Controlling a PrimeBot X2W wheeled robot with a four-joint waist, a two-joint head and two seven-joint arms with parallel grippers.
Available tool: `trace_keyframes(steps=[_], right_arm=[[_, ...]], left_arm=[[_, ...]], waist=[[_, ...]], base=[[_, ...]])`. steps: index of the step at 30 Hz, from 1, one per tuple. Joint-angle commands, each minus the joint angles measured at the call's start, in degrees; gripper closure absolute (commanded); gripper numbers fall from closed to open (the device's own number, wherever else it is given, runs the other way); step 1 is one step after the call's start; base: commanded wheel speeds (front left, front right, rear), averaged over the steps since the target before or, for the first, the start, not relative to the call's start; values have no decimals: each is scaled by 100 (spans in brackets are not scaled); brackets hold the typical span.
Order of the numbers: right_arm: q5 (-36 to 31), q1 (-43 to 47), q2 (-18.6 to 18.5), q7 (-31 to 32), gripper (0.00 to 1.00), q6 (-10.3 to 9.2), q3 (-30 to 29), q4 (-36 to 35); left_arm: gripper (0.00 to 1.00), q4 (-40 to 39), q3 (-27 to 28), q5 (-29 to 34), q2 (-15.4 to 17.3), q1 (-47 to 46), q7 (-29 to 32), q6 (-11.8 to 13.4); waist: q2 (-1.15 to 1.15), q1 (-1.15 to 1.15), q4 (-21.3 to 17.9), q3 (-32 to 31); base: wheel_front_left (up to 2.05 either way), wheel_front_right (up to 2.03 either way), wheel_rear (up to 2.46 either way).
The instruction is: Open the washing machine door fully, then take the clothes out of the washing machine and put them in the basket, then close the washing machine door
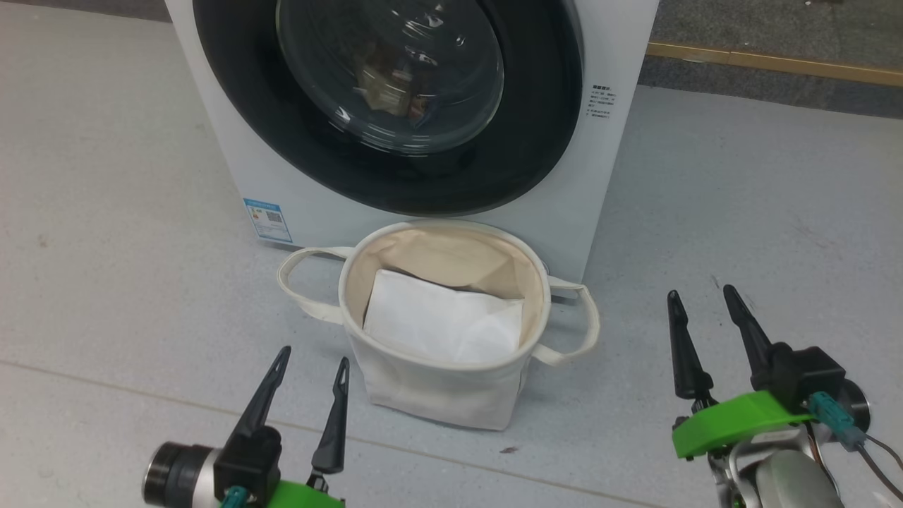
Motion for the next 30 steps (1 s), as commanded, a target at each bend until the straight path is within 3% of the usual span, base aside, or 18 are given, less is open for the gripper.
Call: trace_keyframes(steps=[1,5,11,21,30], right_arm=[[-112,-288,0,-93,0,1,136,-143],[112,-273,0,-93,0,1,155,-114],[1234,-273,0,-93,0,1,212,189],[751,-332,0,-93,0,1,196,158],[715,-313,0,-93,0,1,211,146]], left_arm=[[0,-196,161,125,43,-291,-74,58],[0,-146,192,22,10,-270,-74,50],[0,-114,399,-474,-161,-225,-74,-17],[0,34,382,-484,-141,-221,-74,-3],[0,72,354,-464,-148,-218,-74,26]], waist=[[0,0,0,2],[0,0,-11,4],[0,0,-32,-22],[0,0,-73,-54],[0,0,-66,-68]], base=[[0,0,0],[0,0,0],[0,0,0],[0,0,0],[0,0,0]])
